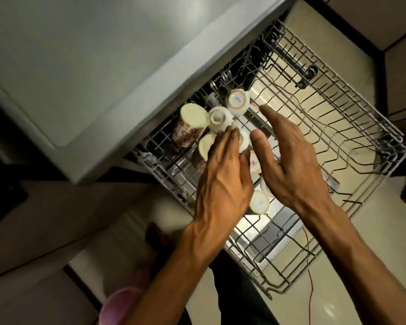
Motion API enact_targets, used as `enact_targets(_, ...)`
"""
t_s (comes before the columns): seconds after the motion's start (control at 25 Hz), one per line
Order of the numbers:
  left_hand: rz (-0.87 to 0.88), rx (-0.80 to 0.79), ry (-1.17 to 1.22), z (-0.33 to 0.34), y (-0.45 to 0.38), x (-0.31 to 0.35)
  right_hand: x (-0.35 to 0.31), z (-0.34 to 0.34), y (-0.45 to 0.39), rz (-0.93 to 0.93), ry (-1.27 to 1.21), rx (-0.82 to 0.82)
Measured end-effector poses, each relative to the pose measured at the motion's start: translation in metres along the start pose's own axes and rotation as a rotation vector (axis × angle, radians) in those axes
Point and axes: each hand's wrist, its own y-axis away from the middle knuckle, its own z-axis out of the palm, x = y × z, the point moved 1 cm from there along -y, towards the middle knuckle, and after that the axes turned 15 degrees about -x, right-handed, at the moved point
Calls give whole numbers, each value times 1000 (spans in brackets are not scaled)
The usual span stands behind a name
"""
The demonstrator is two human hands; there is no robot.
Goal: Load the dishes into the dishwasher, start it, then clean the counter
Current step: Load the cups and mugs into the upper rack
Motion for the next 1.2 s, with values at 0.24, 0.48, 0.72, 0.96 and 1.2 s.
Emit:
enact_targets(0.24,-32,238,105,-61,76,35,-104,-21,34,-144,-143,27)
enact_targets(0.48,-125,374,158,-143,124,49,-202,-31,29,-299,-167,-57)
enact_targets(0.72,-137,620,160,-213,171,31,-292,-12,20,-454,-131,-196)
enact_targets(0.96,-241,774,155,-273,223,2,-373,28,8,-593,-111,-339)
enact_targets(1.2,-362,909,124,-324,270,-52,-436,93,-14,-726,2,-490)
